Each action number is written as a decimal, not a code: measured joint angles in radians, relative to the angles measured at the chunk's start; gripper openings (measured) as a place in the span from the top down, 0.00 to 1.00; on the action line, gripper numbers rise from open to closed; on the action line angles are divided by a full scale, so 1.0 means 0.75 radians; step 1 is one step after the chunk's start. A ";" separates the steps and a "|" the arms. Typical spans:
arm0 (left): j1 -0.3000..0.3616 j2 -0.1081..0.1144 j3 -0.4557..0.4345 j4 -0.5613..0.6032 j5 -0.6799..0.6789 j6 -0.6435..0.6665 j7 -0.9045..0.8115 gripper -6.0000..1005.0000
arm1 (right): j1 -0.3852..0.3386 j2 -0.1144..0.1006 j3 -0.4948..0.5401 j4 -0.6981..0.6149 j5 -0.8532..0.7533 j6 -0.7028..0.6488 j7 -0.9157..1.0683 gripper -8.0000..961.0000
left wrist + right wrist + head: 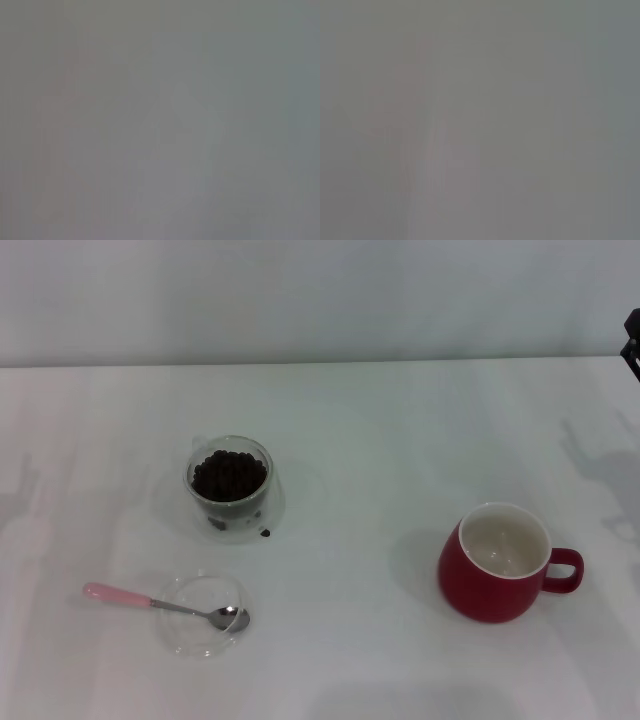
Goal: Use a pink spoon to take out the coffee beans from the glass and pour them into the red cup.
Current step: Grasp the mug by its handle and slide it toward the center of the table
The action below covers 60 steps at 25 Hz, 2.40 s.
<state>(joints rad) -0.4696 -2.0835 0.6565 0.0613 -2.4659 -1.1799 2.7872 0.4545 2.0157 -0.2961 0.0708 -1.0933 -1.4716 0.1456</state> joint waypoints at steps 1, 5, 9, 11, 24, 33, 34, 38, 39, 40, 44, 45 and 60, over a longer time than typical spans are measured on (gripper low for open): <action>0.002 0.000 0.000 0.000 0.000 -0.001 0.000 0.23 | 0.000 0.000 0.000 0.000 0.000 -0.003 0.001 0.14; 0.006 -0.001 0.000 0.000 -0.002 -0.002 0.000 0.23 | 0.000 0.000 0.000 0.001 -0.002 -0.015 0.002 0.14; 0.004 -0.002 0.000 0.000 -0.002 -0.002 0.000 0.23 | 0.000 0.000 0.000 0.002 -0.003 -0.018 0.002 0.14; 0.003 -0.002 0.000 0.000 -0.001 -0.002 0.000 0.23 | -0.001 0.000 0.000 0.003 -0.003 -0.018 0.002 0.14; 0.022 -0.002 0.000 -0.009 0.003 -0.045 -0.003 0.23 | -0.011 0.000 -0.015 0.002 -0.003 -0.020 0.002 0.14; 0.078 -0.003 -0.005 -0.022 -0.004 -0.087 -0.007 0.23 | -0.077 -0.013 -0.091 -0.063 -0.035 -0.054 0.081 0.14; 0.081 -0.002 -0.008 -0.023 -0.006 -0.087 -0.007 0.23 | -0.099 -0.015 -0.123 -0.100 -0.045 -0.057 0.136 0.14; 0.083 -0.001 -0.010 -0.019 -0.009 -0.081 -0.005 0.23 | -0.223 -0.019 -0.360 -0.327 -0.088 -0.022 0.442 0.14; 0.083 -0.001 -0.010 -0.019 -0.009 -0.081 -0.005 0.23 | -0.257 -0.020 -0.428 -0.385 -0.100 -0.014 0.496 0.14; 0.083 -0.001 -0.010 -0.016 -0.010 -0.080 -0.004 0.23 | -0.284 -0.020 -0.472 -0.419 -0.111 -0.011 0.524 0.14; 0.084 0.002 -0.010 -0.010 -0.011 -0.078 -0.001 0.23 | -0.370 -0.020 -0.578 -0.499 -0.179 -0.032 0.582 0.14; 0.083 0.002 -0.009 -0.009 -0.011 -0.078 -0.001 0.23 | -0.380 -0.019 -0.583 -0.501 -0.197 -0.035 0.587 0.14; 0.069 0.009 -0.002 0.008 -0.001 -0.085 0.000 0.23 | -0.495 -0.012 -0.591 -0.457 -0.358 -0.028 0.605 0.14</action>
<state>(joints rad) -0.4176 -2.0770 0.6552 0.0673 -2.4666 -1.2437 2.7873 0.0830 2.0067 -0.7394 -0.2723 -1.3619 -1.4923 0.5993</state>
